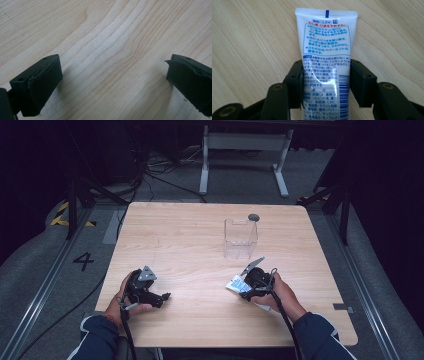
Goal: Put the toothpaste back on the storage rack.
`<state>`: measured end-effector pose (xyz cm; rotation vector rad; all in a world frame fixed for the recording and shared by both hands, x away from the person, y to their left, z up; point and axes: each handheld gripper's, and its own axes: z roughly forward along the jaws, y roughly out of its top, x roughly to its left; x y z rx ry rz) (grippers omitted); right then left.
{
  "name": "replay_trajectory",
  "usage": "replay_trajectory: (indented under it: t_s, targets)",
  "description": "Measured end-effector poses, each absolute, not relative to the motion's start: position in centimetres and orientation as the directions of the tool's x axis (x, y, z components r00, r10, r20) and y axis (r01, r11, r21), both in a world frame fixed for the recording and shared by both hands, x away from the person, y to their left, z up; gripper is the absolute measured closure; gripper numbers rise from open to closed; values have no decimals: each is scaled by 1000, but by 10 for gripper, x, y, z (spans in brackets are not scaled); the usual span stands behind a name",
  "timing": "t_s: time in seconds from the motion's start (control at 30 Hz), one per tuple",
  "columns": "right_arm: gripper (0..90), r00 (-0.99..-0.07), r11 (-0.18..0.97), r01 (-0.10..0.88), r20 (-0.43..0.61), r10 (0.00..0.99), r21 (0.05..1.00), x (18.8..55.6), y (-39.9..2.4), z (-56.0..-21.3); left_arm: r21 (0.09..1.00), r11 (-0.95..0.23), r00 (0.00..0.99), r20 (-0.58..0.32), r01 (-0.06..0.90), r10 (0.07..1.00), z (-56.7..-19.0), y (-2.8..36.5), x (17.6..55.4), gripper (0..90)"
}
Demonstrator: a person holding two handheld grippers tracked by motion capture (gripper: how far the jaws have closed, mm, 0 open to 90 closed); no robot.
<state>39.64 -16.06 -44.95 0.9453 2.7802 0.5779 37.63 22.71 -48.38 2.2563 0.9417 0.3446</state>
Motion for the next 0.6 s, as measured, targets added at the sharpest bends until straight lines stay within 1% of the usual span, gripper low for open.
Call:
replay_trajectory:
  t_s: [0.07,0.1,0.33,0.47,0.6]
  targets:
    - [560,-799,730,548,-3,602,409,396,-163,-448,664,-523,706,-10,534,708,-484,227,376,6]
    - [560,-799,730,548,-3,602,409,396,-163,-448,664,-523,706,-10,534,708,-484,227,376,6]
    - [638,-807,721,542,26,591,433,396,-168,-444,664,-524,706,-10,534,708,-484,227,376,6]
    - [661,-817,713,535,62,574,452,395,-171,-441,664,-524,706,-10,534,708,-484,227,376,6]
    - [669,-821,700,525,70,567,484,392,-173,-434,664,-523,706,-10,534,708,-484,227,376,6]
